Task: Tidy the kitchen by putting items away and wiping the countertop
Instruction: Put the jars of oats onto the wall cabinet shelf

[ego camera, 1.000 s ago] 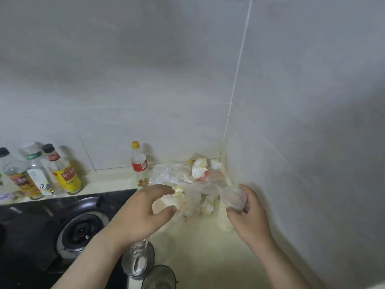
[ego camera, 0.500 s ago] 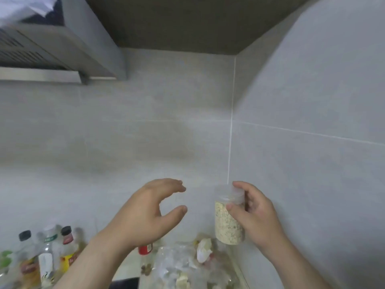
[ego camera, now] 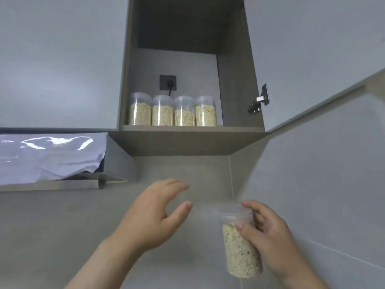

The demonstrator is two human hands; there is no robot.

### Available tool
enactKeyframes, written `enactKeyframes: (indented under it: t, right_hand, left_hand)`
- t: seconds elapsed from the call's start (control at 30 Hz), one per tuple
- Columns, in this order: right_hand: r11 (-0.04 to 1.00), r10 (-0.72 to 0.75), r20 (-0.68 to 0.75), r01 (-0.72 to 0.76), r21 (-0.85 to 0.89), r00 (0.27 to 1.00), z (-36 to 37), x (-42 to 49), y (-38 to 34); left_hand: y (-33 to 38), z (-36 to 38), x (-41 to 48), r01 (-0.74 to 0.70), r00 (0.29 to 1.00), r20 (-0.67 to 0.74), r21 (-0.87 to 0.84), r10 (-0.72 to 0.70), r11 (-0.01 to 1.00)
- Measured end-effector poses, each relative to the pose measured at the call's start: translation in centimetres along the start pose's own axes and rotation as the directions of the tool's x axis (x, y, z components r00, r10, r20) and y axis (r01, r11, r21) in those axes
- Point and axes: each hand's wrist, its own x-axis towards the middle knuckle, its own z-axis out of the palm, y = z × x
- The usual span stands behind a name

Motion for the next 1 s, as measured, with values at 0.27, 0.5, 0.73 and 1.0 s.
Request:
enactKeyframes:
  t: [0.27,0.5,0.73,1.0]
  right_hand:
    - [0.985,-0.165,-0.055,0.167,0.03,0.985,0.0,7.9,-8.0]
    - [0.971,-0.241,-0.085,0.241,-0.012,0.967,0.5,13.1,-11.5]
    - [0.948,-0.318,-0.107,0.312,-0.065,0.942,0.0,16.7,-13.0]
    - [0.891,-0.44,-0.154,0.408,-0.2,0.885,-1.0,21.6,-14.5]
  left_hand:
    - [-0.3,-2.5,10.4,-0.032,0.995,-0.09,0.124,0.043,0.992]
    - [-2.0,-1.9,16.3,0.014,0.982,-0.19,0.152,0.015,0.988]
    - [-3.8,0.3,17.3,-0.009,0.94,-0.331,0.21,0.08,0.978]
    - [-3.9,1.3,17.8,0.017,0.897,-0.434,0.233,0.089,0.972]
